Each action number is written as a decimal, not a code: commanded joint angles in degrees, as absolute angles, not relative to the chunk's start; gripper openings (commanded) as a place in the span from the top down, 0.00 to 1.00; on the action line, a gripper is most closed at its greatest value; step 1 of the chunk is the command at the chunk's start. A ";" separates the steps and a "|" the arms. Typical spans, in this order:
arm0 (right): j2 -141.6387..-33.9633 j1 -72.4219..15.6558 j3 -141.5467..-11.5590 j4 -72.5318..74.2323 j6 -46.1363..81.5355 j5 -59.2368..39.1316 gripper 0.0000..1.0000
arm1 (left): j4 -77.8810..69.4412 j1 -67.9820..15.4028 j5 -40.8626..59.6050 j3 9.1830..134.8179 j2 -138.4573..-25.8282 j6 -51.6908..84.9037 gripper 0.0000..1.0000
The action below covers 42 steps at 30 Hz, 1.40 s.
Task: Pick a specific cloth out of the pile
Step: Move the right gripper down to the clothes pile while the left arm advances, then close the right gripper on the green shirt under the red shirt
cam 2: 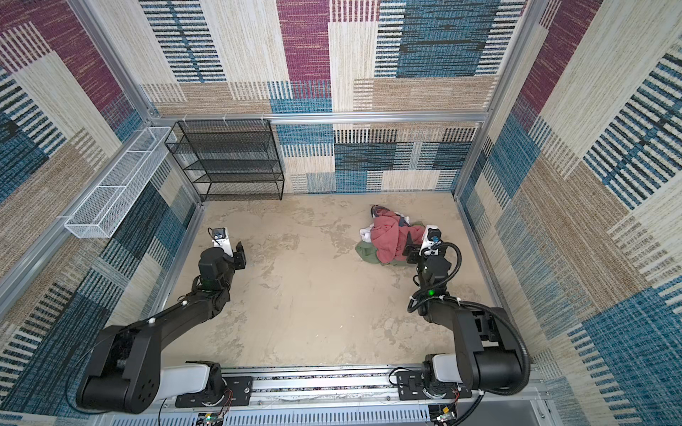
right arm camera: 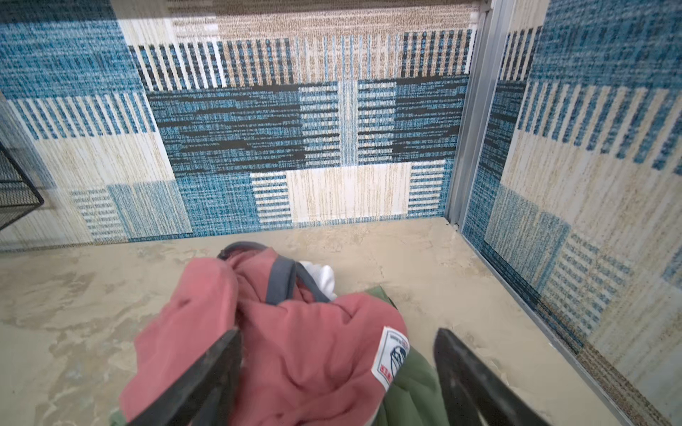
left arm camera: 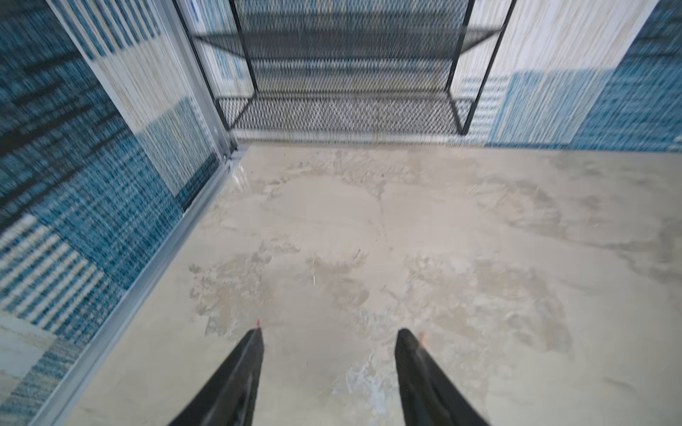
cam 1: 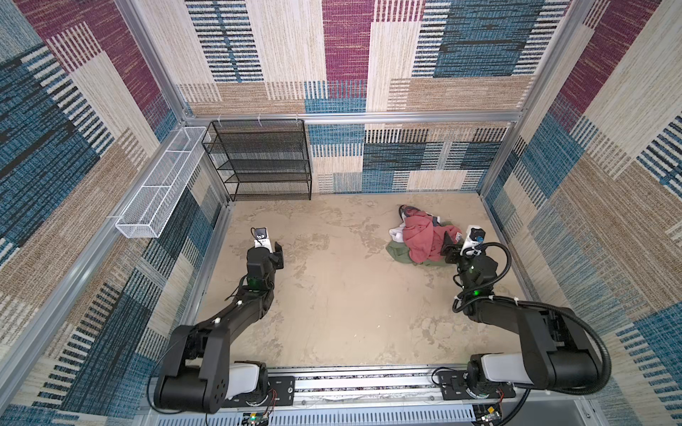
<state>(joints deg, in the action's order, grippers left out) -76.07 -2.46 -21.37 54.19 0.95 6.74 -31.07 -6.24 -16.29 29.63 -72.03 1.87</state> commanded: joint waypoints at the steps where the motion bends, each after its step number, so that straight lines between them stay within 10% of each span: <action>1: -71.26 -6.29 -25.15 37.77 5.14 11.21 0.20 | -18.68 -8.30 -13.90 30.96 -67.36 7.97 0.40; 17: -75.90 -35.78 -41.02 4.68 16.53 16.43 0.43 | 12.49 -19.24 -10.89 40.36 -64.99 20.24 0.47; 42: -108.33 -30.14 -63.66 -10.02 20.27 20.21 0.52 | 13.24 -19.42 -6.12 40.87 -63.60 19.17 0.47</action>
<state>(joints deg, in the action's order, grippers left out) -107.33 -30.30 -62.70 -9.72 20.27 19.70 13.91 -19.49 -7.14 40.99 -63.24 18.22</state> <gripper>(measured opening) 0.477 0.535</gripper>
